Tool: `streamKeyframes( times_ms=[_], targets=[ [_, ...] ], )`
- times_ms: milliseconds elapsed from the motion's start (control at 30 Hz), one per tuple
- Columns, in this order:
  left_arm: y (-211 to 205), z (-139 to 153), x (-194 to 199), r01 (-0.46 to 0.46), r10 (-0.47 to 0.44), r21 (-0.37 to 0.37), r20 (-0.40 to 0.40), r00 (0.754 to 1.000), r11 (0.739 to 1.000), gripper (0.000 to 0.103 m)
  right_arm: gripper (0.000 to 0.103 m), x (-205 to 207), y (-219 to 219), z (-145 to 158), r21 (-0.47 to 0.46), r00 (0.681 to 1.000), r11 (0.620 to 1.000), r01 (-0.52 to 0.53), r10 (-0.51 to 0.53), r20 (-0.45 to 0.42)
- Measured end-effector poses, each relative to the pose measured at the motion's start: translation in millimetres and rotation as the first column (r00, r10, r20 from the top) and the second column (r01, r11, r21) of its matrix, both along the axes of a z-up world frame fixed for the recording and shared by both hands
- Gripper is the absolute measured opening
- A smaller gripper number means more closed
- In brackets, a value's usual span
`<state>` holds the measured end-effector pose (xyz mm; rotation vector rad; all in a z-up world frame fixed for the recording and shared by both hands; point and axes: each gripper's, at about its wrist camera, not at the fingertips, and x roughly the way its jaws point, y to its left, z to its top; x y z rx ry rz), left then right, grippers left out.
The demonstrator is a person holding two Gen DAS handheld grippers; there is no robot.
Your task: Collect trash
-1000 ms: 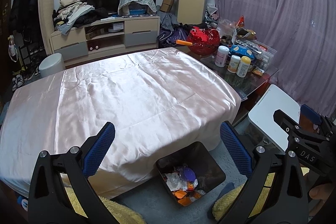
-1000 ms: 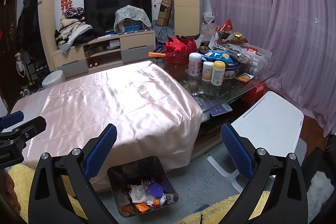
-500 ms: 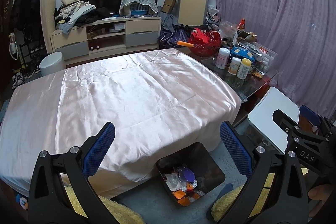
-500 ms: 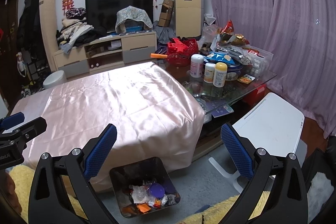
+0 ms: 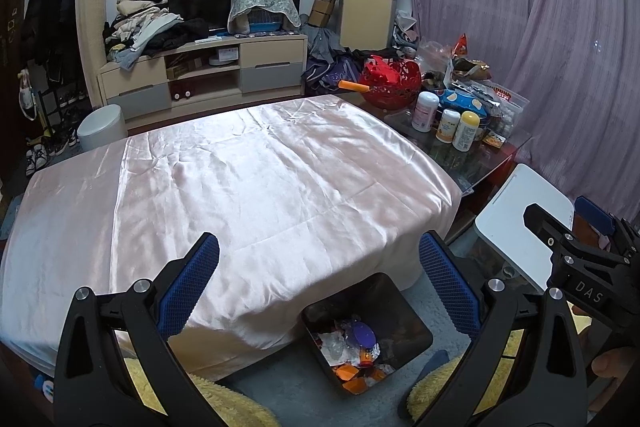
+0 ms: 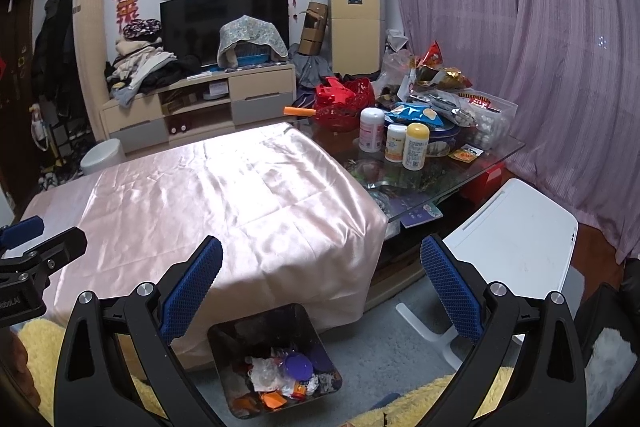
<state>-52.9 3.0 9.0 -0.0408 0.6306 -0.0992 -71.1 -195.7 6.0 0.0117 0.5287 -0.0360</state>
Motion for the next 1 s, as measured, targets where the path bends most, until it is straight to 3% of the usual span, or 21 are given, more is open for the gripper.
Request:
streamKeyframes(
  times_ms=[1000],
  targets=[
    [0.0,2.6,-1.1,0.001,-0.001,0.0,0.001,1.0,1.0,0.095,0.1,1.2,-1.4,2.6,0.001,1.0,1.0,0.006,-0.006,-0.002]
  ],
)
